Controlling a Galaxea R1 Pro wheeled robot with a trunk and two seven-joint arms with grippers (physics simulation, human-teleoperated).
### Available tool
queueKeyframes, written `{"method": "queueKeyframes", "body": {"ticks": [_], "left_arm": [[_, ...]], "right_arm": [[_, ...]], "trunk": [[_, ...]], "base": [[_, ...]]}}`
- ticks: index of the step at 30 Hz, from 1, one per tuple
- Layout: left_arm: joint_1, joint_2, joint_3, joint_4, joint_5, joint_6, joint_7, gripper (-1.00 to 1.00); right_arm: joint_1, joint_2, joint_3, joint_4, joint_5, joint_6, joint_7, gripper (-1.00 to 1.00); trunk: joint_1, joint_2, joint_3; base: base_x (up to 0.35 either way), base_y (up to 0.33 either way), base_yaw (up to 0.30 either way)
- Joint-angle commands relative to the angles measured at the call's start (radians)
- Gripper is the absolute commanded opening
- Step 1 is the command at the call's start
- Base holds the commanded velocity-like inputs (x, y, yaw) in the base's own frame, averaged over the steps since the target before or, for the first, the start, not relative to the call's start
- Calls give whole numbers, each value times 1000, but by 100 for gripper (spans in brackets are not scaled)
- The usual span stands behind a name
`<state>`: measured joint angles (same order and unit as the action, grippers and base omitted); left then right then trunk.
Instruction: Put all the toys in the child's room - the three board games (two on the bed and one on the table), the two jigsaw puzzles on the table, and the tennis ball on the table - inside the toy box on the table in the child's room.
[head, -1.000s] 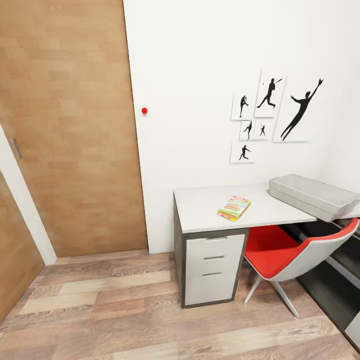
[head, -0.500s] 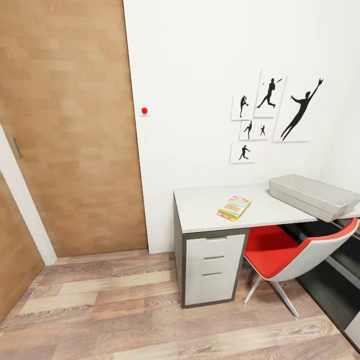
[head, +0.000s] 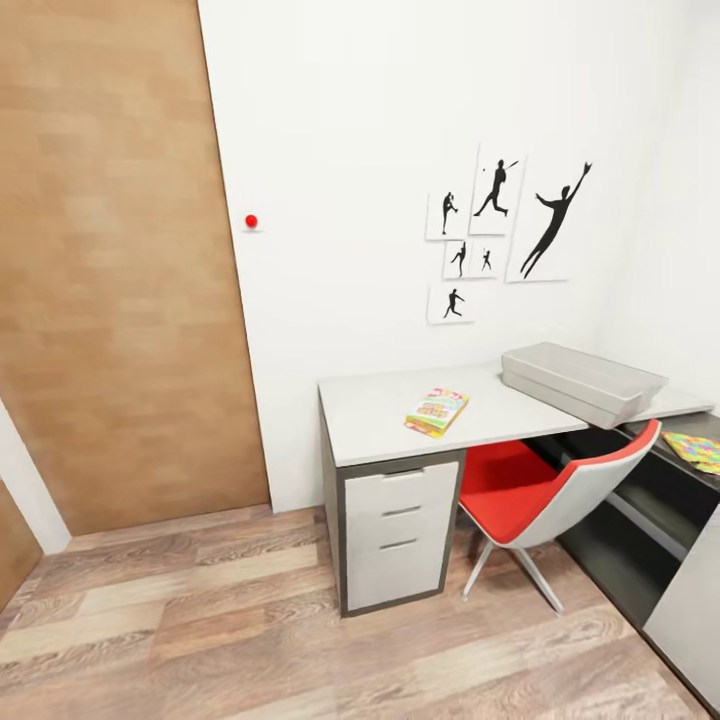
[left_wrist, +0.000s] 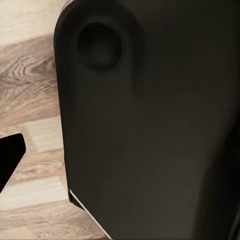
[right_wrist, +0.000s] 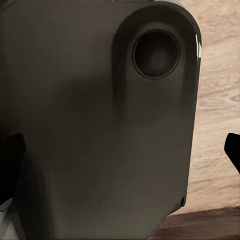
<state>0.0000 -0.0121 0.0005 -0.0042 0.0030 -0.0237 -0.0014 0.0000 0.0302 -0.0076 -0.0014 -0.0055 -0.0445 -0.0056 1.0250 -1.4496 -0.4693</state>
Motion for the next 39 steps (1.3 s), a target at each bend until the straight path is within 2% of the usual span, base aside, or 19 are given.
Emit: {"method": "queueKeyframes", "body": {"ticks": [1,13,22,30,39], "left_arm": [[0,-1,-1,0,0,-8,0,100],[0,-5,8,0,7,-17,0,100],[0,-7,4,-21,2,-52,-4,100],[0,-9,1,-160,-2,-54,-1,100],[-1,8,0,-210,-3,-121,0,100]], "right_arm": [[0,0,-1,0,-1,-4,-1,100],[0,0,0,0,-1,-7,-1,100],[0,0,2,0,4,-12,0,100],[0,-2,3,0,6,-16,0,100],[0,-4,4,0,7,-27,0,100]], "trunk": [[0,0,-1],[0,0,-1],[-35,63,28],[-65,119,53],[-100,182,81]], "base": [[0,0,-261],[0,0,-262],[0,0,-83],[0,0,-7],[0,0,0]]}}
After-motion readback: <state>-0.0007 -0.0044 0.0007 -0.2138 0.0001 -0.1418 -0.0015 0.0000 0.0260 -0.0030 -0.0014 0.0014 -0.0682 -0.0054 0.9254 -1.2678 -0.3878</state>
